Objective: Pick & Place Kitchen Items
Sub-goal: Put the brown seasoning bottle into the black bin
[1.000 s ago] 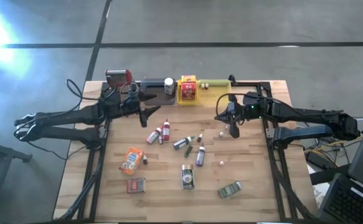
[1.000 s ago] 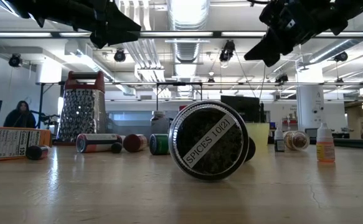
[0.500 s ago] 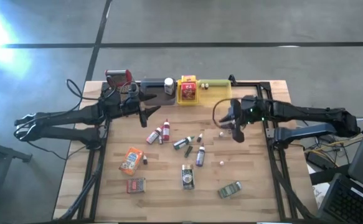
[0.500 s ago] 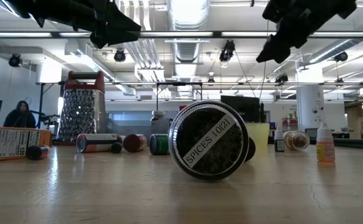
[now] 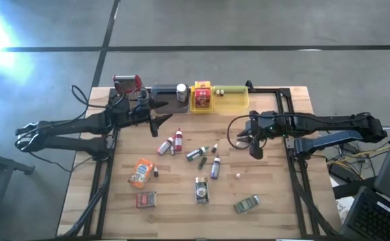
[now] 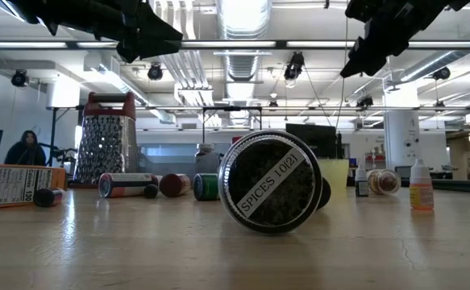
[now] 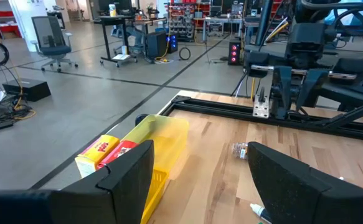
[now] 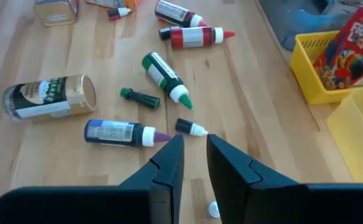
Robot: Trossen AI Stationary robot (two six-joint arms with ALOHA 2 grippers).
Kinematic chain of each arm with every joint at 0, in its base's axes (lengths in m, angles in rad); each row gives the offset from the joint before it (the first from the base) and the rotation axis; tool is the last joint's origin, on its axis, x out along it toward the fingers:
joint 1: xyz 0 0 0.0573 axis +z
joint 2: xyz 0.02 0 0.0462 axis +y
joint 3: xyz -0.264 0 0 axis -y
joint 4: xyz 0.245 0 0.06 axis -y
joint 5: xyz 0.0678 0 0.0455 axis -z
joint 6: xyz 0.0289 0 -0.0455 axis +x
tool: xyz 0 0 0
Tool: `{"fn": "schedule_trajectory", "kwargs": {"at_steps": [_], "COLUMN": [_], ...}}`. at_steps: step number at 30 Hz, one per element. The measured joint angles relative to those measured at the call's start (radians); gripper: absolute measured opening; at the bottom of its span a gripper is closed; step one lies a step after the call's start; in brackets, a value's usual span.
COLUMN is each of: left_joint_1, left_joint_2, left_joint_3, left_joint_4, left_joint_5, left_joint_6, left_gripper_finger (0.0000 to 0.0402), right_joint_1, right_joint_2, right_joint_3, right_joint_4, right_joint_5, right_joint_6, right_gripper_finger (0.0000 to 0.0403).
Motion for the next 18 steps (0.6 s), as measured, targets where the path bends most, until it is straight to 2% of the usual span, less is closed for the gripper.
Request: {"fn": "schedule_trajectory", "kwargs": {"at_steps": [6, 18], "left_joint_1": [0.000, 0.000], "left_joint_2": [0.000, 0.000], "left_joint_3": [0.000, 0.000], "left_joint_4": [0.000, 0.000], "left_joint_5": [0.000, 0.000], "left_joint_6": [0.000, 0.000], "left_gripper_finger": [0.0264, 0.0264], "right_joint_1": [0.000, 0.002], "right_joint_2": [0.004, 0.011], "right_joint_3": [0.000, 0.002], "right_joint_4": [0.040, 0.093], "right_joint_5": [0.000, -0.006], "right_joint_6": [-0.001, 0.025], "right_gripper_finger": [0.0061, 0.0104]}}
